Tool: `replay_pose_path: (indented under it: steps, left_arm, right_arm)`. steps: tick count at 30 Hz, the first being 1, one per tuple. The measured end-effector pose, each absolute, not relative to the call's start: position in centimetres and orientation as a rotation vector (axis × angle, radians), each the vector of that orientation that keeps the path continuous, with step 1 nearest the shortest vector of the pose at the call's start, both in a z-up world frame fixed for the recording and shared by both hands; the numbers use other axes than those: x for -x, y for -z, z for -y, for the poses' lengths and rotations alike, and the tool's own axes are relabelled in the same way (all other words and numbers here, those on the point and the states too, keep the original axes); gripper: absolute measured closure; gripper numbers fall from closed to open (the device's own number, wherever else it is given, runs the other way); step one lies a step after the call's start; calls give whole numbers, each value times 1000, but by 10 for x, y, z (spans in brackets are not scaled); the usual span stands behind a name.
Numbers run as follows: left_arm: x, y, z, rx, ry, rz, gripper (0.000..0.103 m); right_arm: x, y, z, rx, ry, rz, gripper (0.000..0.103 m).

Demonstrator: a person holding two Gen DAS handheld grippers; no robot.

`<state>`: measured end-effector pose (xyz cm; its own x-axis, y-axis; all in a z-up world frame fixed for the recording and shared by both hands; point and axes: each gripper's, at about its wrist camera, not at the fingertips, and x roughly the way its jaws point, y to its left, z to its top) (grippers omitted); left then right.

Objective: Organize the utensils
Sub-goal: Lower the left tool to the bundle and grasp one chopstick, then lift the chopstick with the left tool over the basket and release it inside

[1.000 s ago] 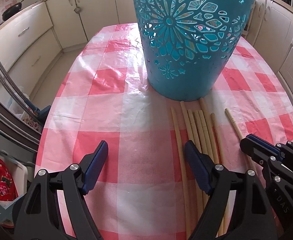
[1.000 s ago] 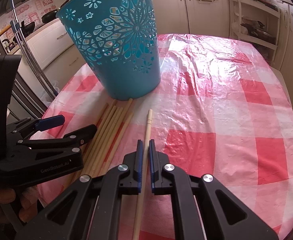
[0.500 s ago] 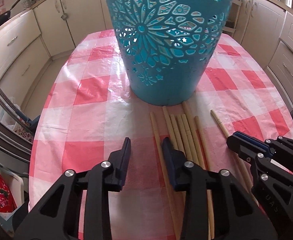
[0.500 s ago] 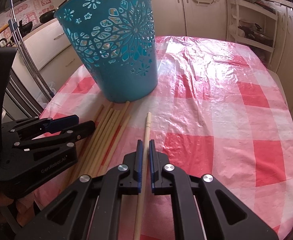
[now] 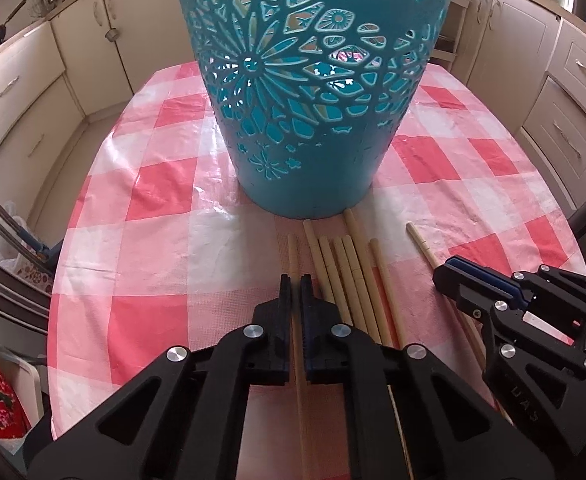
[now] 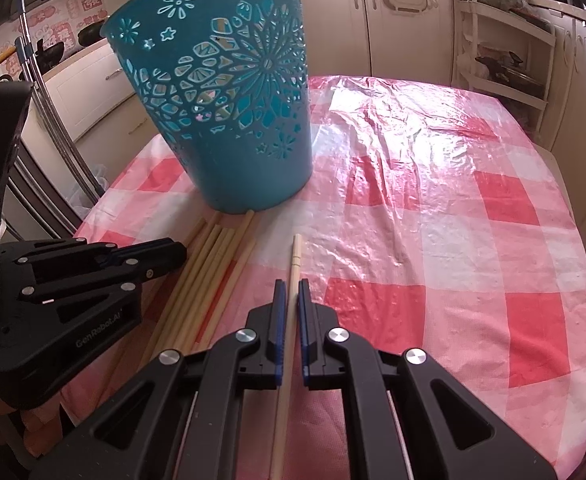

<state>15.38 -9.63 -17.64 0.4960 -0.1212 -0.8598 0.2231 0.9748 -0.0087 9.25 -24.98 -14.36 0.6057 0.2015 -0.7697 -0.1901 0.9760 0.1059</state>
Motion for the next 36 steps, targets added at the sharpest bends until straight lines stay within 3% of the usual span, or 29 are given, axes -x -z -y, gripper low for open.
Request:
replay_pose_path:
  steps: [12, 22, 31, 36]
  left_arm:
    - [-121, 130, 48, 90, 287, -952, 99]
    - [-106, 22, 47, 162, 374, -697, 99]
    - [-152, -65, 56, 217, 325, -454, 99]
    - [-177, -88, 62, 251, 285, -346, 99]
  right_arm:
    - [-90, 143, 246, 12, -219, -887, 96]
    - [-90, 144, 249, -10, -222, -885, 96]
    - [-92, 144, 252, -36, -231, -887, 96]
    - [-92, 144, 255, -57, -240, -892, 96]
